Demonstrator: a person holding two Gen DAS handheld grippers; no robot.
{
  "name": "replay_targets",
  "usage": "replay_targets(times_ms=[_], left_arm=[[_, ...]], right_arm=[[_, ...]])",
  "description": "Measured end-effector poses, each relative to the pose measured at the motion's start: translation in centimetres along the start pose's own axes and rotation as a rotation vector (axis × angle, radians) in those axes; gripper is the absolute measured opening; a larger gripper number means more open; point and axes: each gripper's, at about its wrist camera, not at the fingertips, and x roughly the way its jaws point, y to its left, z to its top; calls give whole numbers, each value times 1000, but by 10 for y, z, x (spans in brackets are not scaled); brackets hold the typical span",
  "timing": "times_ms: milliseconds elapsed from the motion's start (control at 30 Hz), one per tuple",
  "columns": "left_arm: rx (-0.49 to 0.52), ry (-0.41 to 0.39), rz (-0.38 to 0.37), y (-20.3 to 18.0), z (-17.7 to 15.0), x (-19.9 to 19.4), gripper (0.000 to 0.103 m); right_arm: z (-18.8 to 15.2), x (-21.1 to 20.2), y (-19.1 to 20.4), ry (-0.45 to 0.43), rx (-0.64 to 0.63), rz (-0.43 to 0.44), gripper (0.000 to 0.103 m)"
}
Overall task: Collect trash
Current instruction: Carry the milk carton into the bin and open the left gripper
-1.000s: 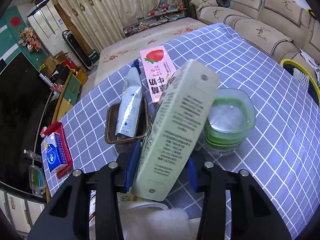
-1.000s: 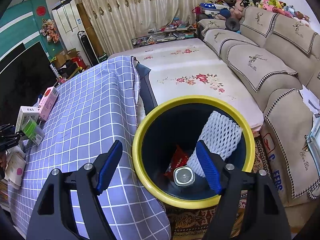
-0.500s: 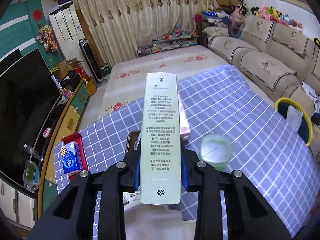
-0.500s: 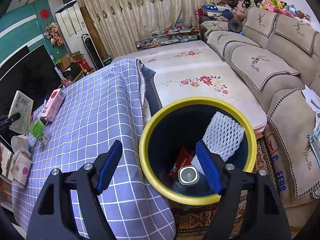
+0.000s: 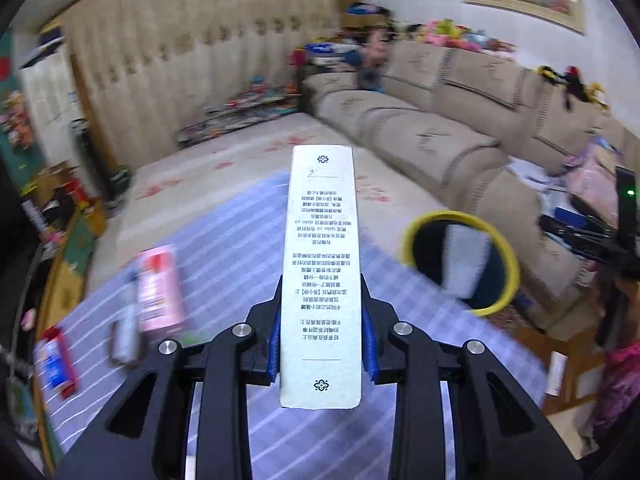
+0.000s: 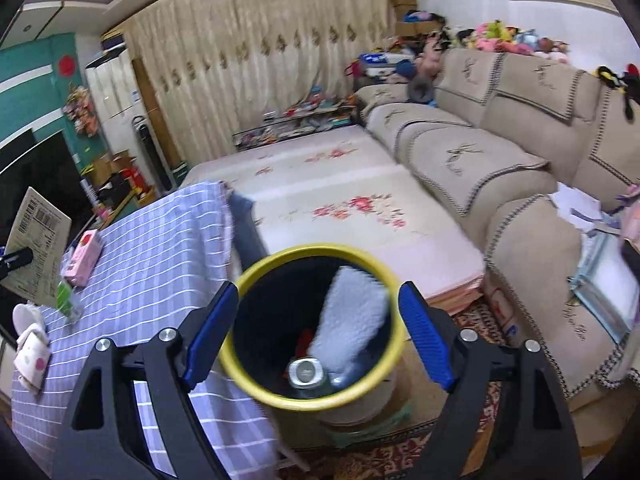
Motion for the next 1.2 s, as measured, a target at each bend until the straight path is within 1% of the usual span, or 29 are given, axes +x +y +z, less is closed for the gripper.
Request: replay_targets(times_ms=[133, 200, 300, 367, 400, 500, 567, 733, 800, 900, 967, 1033, 1100, 1200], left_arm=[[37, 19, -122, -59, 19, 42, 31], [53, 37, -157, -84, 23, 63, 31], [88, 83, -192, -121, 31, 105, 31], [99, 123, -203, -135, 35, 133, 31], [94, 161, -216, -143, 37, 152, 31], [78, 238, -236, -156, 43, 196, 31], [79, 272, -225, -165, 46, 219, 31], [101, 349, -187, -179, 40, 264, 31], [103, 347, -174, -183, 40, 272, 32], [101, 326, -162, -183, 40, 272, 52], [107, 303, -152, -183, 41, 265, 53], [103, 280, -152, -174, 40, 249, 53], [76, 242, -153, -163, 40, 224, 53], [8, 181, -148, -141, 34, 179, 54]], right_arm=[[-4, -10, -34, -3, 43, -40, 78], [-8, -14, -47, -1, 60, -54, 78], [-13, -19, -62, 6, 75, -69, 78], [-15, -21, -69, 8, 81, -75, 78], [-16, -22, -72, 9, 84, -77, 78], [-19, -22, -80, 11, 99, -75, 78], [-21, -20, -82, 16, 106, -73, 78], [-26, -15, -87, 38, 116, -68, 78], [-27, -12, -88, 47, 114, -69, 78], [-27, -10, -87, 48, 118, -64, 78], [-27, -10, -85, 47, 118, -58, 78], [-27, -9, -81, 51, 113, -46, 78], [-28, -8, -76, 55, 103, -34, 78], [-28, -4, -65, 68, 83, -13, 78]])
